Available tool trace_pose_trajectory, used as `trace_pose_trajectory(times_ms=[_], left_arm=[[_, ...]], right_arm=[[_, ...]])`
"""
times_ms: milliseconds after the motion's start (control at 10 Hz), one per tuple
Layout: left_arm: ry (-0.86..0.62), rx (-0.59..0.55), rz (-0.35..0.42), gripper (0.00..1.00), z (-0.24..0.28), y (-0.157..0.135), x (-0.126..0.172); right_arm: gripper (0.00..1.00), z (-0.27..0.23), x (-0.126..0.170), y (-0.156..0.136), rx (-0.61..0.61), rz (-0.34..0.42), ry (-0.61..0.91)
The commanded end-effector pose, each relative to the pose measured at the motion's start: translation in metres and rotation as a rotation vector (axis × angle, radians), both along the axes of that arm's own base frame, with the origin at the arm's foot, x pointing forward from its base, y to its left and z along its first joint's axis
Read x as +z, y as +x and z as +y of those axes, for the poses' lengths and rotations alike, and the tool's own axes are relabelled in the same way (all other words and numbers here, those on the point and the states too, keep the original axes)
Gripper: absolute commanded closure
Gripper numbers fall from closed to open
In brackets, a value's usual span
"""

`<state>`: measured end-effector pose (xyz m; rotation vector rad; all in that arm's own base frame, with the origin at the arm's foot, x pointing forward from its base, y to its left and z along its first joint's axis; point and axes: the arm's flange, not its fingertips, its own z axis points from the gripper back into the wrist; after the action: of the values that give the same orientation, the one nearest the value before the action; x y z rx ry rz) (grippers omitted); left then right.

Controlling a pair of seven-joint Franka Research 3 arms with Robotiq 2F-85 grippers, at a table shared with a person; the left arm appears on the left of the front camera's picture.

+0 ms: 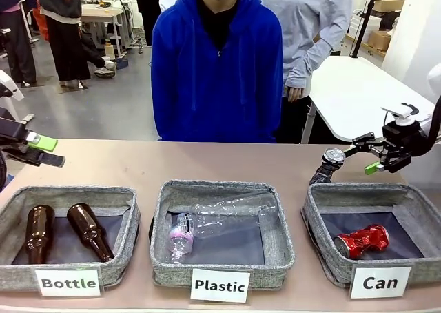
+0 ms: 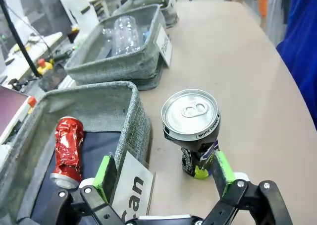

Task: Sort the can waste into the basket.
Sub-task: Pick up the can waste from the table and place it in the right Fabric basket.

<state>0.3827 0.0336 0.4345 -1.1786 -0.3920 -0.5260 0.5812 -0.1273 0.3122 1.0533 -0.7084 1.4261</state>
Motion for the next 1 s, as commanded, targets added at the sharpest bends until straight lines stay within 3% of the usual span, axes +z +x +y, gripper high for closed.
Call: trace_pose_trajectory(times_ms=[0, 300, 900], left_arm=[[-0.005, 0.011, 0.001, 0.0, -0.002, -0.001, 0.002], [-0.005, 0.011, 0.001, 0.0, -0.002, -0.001, 0.002], [-0.005, 0.011, 0.001, 0.0, -0.002, -0.001, 0.002]], right_arm=[[0.0, 0.003, -0.001, 0.001, 0.004, 0.002, 0.001], [0.0, 0.02, -0.02, 0.012, -0.055, -0.071, 0.049], [0.0, 0.039, -0.033, 0.027, -0.046, -0.058, 0.035]])
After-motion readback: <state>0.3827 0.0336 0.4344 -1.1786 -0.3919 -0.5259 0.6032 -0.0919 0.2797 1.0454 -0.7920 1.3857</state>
